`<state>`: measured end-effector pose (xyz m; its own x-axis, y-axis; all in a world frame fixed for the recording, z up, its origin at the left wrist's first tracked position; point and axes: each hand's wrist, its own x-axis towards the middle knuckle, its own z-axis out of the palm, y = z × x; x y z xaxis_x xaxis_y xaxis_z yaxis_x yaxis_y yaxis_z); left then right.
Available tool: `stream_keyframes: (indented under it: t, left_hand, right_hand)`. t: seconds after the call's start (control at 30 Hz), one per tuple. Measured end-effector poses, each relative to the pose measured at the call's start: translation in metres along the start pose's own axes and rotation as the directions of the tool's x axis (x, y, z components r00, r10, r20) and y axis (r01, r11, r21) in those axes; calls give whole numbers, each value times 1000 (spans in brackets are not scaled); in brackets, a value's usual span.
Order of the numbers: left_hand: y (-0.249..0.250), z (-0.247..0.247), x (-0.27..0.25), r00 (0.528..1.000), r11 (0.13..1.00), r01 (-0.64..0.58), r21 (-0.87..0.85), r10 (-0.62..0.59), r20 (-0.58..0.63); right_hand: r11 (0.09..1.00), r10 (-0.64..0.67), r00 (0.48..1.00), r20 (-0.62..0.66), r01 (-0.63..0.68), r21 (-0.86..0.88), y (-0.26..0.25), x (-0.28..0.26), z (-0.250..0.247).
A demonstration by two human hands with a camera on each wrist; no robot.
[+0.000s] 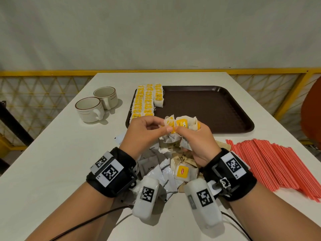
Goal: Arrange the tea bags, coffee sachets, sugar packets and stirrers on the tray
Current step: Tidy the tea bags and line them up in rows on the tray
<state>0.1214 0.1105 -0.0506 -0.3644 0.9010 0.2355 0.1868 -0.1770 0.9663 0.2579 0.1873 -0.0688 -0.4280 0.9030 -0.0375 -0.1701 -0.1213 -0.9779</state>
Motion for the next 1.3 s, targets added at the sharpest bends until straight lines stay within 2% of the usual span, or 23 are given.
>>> stream_keyframes:
  t: [0.1, 0.2, 0.3, 0.37, 0.43, 0.57, 0.67, 0.73, 0.87, 1.0, 1.13, 1.2, 1.3]
  left_hand:
    - [-2, -2, 2, 998, 999, 8, 48, -5, -62]
    - [-1, -5, 5, 994, 999, 11, 51, -6, -109]
    - [0, -5, 4, 999, 999, 8, 42, -6, -43]
    - [0, -3, 2, 1000, 1000, 7, 24, -7, -6]
    - [0, -5, 4, 1000, 1000, -2, 12, 2, -23]
    - [-2, -14, 10, 995, 1000, -18, 22, 20, -93]
    - [-3, -19, 13, 995, 998, -33, 47, 37, -89]
    - [-3, -19, 13, 997, 999, -27, 18, 28, -76]
    - [-1, -12, 10, 1000, 1000, 0, -11, 0, -26]
    - [-1, -4, 6, 999, 998, -4, -66, 1, -43]
    - [2, 1, 5, 999, 979, 13, -205, -22, -41]
    - [2, 1, 4, 1000, 982, 13, -189, -13, 3]
    - [-2, 1, 3, 995, 995, -63, -75, 68, 71]
  right_hand:
    - [1000, 4, 1000, 24, -4, -4, -2, 1, -3]
    - [998, -64, 994, 92, 66, -16, -9, 0, -8]
    - [989, -101, 979, 175, 117, -86, -12, -3, -8]
    - [981, -137, 977, 164, 157, -118, -12, -4, -7]
    - [978, -158, 977, 140, 175, -117, -12, -3, -8]
    - [982, -141, 977, 157, 158, -103, -17, -1, -15]
    - [990, -67, 950, 304, 102, -99, -23, -4, -17]
    - [997, -31, 938, 344, 54, -56, -23, -6, -15]
    - [992, 25, 960, 279, -58, 110, -14, -7, -6]
    - [990, 9, 978, 207, -37, 136, -9, -6, -1]
    - [986, 5, 988, 152, -30, 162, -11, -6, 0]
    - [983, 26, 992, 126, -48, 178, -14, -7, 0]
    - [986, 63, 990, 122, -81, 149, -14, -7, 0]
